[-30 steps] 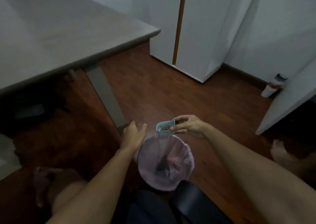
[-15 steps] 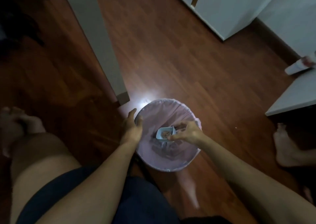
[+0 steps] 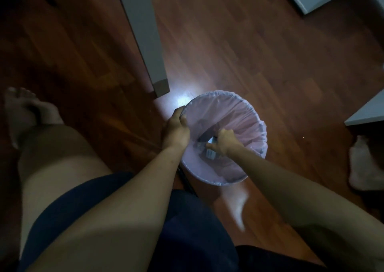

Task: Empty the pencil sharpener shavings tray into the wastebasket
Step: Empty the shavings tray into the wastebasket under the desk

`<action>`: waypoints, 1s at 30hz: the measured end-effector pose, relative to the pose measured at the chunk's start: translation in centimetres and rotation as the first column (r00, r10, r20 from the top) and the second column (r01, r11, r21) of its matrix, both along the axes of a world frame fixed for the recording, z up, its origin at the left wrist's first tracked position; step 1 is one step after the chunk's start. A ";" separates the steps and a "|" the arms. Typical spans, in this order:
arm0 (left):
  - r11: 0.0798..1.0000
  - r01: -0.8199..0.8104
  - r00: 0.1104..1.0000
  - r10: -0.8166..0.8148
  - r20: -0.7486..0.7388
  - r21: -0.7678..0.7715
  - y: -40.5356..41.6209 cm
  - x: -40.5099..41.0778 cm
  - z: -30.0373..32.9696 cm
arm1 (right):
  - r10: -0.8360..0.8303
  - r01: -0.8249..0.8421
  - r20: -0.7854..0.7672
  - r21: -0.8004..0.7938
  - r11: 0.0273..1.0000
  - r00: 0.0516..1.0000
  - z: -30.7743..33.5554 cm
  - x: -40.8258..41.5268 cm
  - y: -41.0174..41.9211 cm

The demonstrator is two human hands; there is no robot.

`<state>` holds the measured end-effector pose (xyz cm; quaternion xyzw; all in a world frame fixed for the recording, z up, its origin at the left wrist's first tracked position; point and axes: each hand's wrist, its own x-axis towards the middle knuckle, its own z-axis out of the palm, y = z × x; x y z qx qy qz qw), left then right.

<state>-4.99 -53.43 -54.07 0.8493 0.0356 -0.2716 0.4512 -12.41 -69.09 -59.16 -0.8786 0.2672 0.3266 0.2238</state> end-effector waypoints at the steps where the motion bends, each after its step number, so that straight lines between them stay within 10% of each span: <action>1: 1.000 0.002 1.000 -0.002 -0.003 0.003 0.0 0.0 -0.1 | 0.018 -0.018 -0.001 -0.019 1.000 1.000 -0.2 0.2 0.1; 30: 0.970 0.130 0.984 -0.102 -0.144 0.204 -0.8 1.4 3.4 | -0.097 0.102 0.091 -0.048 0.994 0.991 7.2 2.6 0.6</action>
